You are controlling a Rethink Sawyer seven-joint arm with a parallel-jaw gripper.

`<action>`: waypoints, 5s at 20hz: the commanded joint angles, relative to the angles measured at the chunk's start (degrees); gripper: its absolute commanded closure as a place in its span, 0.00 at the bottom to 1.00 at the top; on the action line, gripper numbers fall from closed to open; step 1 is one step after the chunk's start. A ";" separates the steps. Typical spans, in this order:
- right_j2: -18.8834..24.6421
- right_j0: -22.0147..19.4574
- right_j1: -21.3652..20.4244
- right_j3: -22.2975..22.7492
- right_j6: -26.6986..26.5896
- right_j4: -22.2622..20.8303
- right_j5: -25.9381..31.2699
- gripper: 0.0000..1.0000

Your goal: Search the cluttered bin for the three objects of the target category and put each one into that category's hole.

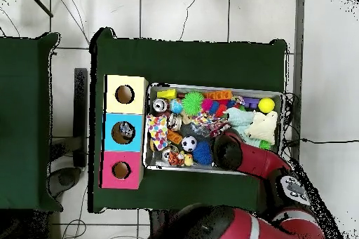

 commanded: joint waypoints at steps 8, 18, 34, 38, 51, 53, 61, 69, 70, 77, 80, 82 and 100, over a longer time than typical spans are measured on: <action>20.40 -4.43 -2.97 9.69 7.92 3.60 -0.71 0.00; 21.27 -1.89 -4.72 12.46 10.90 6.76 -2.13 0.00; 20.59 0.82 -8.84 16.32 11.82 12.10 -1.90 0.00; 20.27 1.79 -9.54 17.46 12.19 13.48 -2.07 0.00; 7.16 9.72 -15.96 13.90 7.02 14.29 3.99 0.00; 3.64 11.86 -20.53 13.46 5.80 14.22 11.24 0.00; 2.71 12.73 -23.69 12.55 5.30 13.97 18.46 0.00; 0.42 13.89 -22.98 10.59 5.65 12.52 17.27 0.00; 0.05 13.79 -22.57 9.79 5.20 12.12 16.94 0.00; -0.66 12.36 -19.58 4.51 -0.71 6.99 12.48 0.00; 2.52 10.42 -18.70 3.03 -5.56 2.85 10.49 0.00; 3.92 9.81 -18.72 1.31 -8.54 -0.57 10.70 0.00; 33.01 -9.82 -21.07 0.40 -33.93 -11.42 35.05 0.00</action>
